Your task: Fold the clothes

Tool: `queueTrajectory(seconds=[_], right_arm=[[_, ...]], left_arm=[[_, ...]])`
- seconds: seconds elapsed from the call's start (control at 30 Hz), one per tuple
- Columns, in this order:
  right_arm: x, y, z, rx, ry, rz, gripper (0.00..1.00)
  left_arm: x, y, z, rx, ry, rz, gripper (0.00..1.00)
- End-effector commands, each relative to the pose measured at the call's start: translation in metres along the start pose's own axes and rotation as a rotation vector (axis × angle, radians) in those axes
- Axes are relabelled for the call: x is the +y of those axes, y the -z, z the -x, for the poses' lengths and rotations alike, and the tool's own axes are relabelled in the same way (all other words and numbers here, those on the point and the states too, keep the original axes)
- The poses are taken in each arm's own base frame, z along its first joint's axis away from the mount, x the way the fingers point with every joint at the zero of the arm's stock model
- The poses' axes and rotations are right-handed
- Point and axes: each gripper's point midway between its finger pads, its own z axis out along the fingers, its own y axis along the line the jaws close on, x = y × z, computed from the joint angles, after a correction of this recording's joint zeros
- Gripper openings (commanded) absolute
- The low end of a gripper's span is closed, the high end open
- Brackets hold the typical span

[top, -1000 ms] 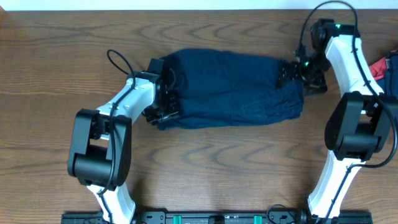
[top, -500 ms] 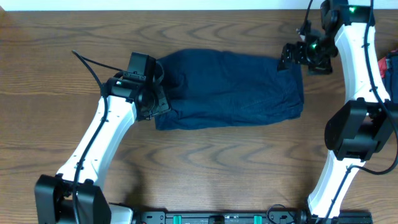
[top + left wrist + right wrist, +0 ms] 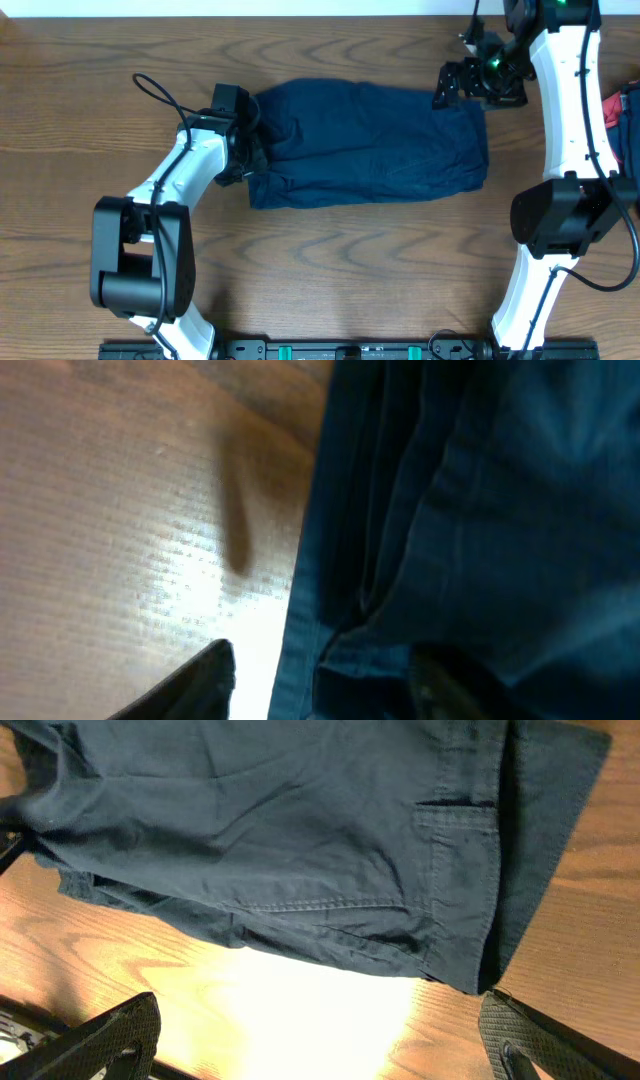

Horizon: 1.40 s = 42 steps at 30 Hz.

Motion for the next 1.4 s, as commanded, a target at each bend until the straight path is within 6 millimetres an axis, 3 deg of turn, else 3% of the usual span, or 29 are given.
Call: queueTrajectory(seconds=[0.0,0.1,0.13,0.27,0.5,0.73,0.77,0.8,0.83,0.87,0.93,1.07,1.17,1.37], right_arm=[[0.01,0.011,0.002,-0.034,0.043,0.009,0.99],[0.011,0.011,0.002,-0.034,0.045,0.009,0.99],[0.011,0.01,0.002,-0.033,0.045,0.009,0.99],[0.011,0.011,0.002,-0.035,0.045,0.008,0.99],[0.006,0.011,0.003,-0.038,0.015,-0.02,0.99],[-0.006,0.01,0.002,-0.033,-0.038,-0.075,0.99],[-0.006,0.009,0.004,-0.037,-0.037,-0.076,0.99],[-0.007,0.007,0.006,-0.041,-0.036,-0.076,0.99],[-0.009,0.001,0.007,-0.034,-0.033,-0.075,0.99],[-0.011,-0.007,0.007,-0.016,-0.03,-0.075,0.99],[-0.018,-0.029,0.004,0.042,-0.035,-0.072,0.99],[-0.028,-0.08,0.002,0.144,-0.059,-0.041,0.99],[-0.023,-0.104,0.002,0.186,-0.056,0.027,0.99],[-0.019,-0.112,0.005,0.188,-0.035,0.037,0.99]], left_arm=[[-0.002,-0.006,-0.002,0.016,-0.018,-0.018,0.41],[-0.006,-0.007,-0.004,0.026,-0.018,-0.04,0.09],[-0.008,-0.007,-0.005,0.036,-0.018,-0.053,0.06],[-0.014,-0.004,-0.023,0.118,-0.011,-0.1,0.06],[0.0,0.002,-0.057,0.252,0.011,-0.03,0.06],[0.001,0.016,-0.066,0.271,0.001,-0.02,0.06],[0.002,0.016,-0.064,0.265,0.005,-0.022,0.09],[0.003,0.016,-0.063,0.263,0.01,-0.024,0.27],[0.004,0.016,-0.063,0.262,0.012,-0.024,0.52],[0.004,0.016,-0.062,0.262,0.015,-0.024,0.67],[0.004,0.017,-0.062,0.26,0.015,-0.025,0.84],[0.005,0.016,-0.054,0.234,0.021,-0.036,0.89],[0.009,0.014,-0.034,0.177,0.051,-0.073,0.89],[0.018,0.017,0.002,0.099,0.108,-0.193,0.89]])
